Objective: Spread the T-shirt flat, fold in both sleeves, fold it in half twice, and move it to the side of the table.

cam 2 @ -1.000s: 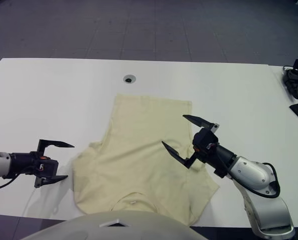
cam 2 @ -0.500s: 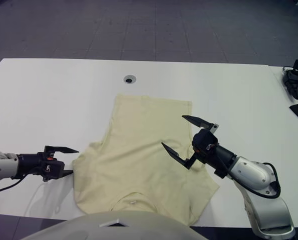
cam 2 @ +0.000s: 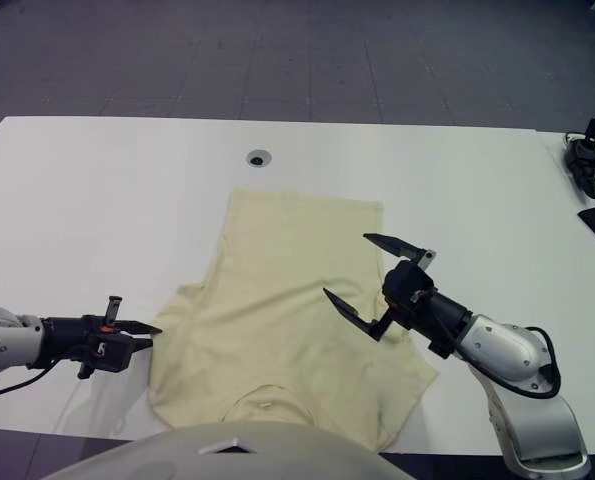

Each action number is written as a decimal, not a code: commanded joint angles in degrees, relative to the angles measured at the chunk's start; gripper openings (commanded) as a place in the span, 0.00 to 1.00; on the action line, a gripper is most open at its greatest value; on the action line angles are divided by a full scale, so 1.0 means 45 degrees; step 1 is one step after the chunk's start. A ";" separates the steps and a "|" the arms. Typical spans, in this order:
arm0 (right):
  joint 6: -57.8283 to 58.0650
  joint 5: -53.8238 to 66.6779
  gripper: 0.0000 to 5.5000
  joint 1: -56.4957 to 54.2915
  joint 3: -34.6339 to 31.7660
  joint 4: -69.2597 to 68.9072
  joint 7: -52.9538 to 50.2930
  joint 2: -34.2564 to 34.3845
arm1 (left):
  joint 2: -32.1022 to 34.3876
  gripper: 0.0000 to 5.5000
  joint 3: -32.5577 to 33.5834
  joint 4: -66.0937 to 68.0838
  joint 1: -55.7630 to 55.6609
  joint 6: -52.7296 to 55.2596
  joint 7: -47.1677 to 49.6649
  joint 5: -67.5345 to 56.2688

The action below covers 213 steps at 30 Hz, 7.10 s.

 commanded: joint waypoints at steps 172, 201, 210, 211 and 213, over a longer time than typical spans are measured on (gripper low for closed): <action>-0.2112 -0.0738 0.98 0.4132 -0.5319 0.1918 0.5060 -0.3100 | -0.9647 0.98 -0.0524 0.0073 -0.4761 0.4624 0.7378 -0.3996; -0.4073 -0.3705 0.70 0.3332 -0.2040 0.5250 0.6321 -0.4608 | -1.0982 0.98 -0.1658 0.0189 -0.3454 0.3388 0.9248 -0.1329; -0.4082 -0.3530 0.45 0.3611 -0.2344 0.5026 0.6444 -0.4846 | -1.0973 0.98 -0.1729 0.0104 -0.3426 0.3314 0.9251 -0.1190; -0.4086 -0.3515 0.43 0.3631 -0.2373 0.4995 0.6450 -0.4868 | -1.0955 0.98 -0.1734 0.0121 -0.3413 0.3291 0.9237 -0.1173; -0.4109 -0.3500 0.35 0.3654 -0.2425 0.4941 0.6465 -0.4902 | -1.0929 0.98 -0.1743 0.0115 -0.3387 0.3273 0.9227 -0.1139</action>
